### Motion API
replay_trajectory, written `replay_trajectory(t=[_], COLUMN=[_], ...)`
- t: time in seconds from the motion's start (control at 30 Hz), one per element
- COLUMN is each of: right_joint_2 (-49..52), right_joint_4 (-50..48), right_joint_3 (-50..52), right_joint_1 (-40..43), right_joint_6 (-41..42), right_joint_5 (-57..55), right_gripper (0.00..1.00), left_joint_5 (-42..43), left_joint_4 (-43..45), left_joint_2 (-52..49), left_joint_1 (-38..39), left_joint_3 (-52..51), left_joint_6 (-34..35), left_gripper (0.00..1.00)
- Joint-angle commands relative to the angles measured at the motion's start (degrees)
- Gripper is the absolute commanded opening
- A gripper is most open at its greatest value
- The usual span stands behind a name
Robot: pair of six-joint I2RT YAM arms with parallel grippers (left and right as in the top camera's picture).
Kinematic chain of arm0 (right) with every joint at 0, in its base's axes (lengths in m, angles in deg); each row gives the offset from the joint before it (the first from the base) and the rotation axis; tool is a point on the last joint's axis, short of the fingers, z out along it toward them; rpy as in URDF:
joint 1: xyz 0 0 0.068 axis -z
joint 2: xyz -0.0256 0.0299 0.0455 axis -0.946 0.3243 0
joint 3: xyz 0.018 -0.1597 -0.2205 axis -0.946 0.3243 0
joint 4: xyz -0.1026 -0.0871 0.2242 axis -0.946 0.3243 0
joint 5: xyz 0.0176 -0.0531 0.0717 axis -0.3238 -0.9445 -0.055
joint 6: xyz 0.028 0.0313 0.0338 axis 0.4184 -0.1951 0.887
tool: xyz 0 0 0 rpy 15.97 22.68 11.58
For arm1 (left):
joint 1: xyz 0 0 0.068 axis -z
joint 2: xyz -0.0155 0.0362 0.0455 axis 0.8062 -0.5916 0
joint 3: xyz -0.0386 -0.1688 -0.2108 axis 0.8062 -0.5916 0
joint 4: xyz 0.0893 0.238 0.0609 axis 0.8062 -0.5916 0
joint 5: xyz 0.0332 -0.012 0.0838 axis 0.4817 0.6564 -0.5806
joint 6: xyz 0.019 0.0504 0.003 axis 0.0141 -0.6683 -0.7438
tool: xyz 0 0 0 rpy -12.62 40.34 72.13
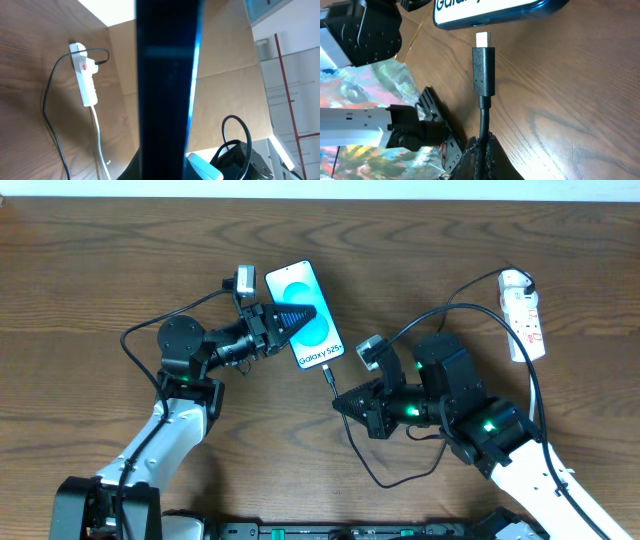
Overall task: Plug charger to phone and switch on socket
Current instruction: 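Align the USB-C plug under the phone's bottom port with the right gripper, then push the plug up into the phone's bottom port with the right gripper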
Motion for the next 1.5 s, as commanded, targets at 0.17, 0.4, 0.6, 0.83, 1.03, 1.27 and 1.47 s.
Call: replay_trajectory(t=[0.17,0.4,0.6,0.83,1.03,1.27,1.47], right_joint_2=[0.13,0.13,0.11,0.11,0.11,0.13,0.13], right_joint_4=[-0.31,-0.11,-0.11,-0.13,-0.39,-0.74,-0.50], right_joint_3=[-0.87,-0.87,-0.87,-0.87,-0.87,-0.87,-0.87], right_joint_1=[-0.13,-0.13,-0.13,-0.13,-0.13,-0.13,-0.13], right_joint_6=[0.66,0.59,0.13,0.11,0.11,0.15,0.17], right_joint_5=[1.31,2.69,2.08,1.40,1.38,0.76,0.74], right_gripper=[0.01,0.01,0.01,0.01,0.01,0.01,0.01], left_joint_5=[-0.13,-0.13,0.13,1.36,1.38,1.40,1.40], left_joint_4=[0.72,0.68,0.68,0.68,0.68,0.70,0.68], left_joint_2=[0.00,0.00,0.00,0.00,0.00,0.00,0.00], left_joint_1=[0.07,0.07,0.07,0.07,0.07,0.07,0.07], left_joint_3=[1.38,1.38,1.38,1.38,1.38,1.38,1.38], left_joint_6=[-0.76,-2.21,-2.27,-2.27,-2.27,-2.27,-2.27], left_gripper=[0.08,0.07,0.07,0.08,0.07,0.07,0.07])
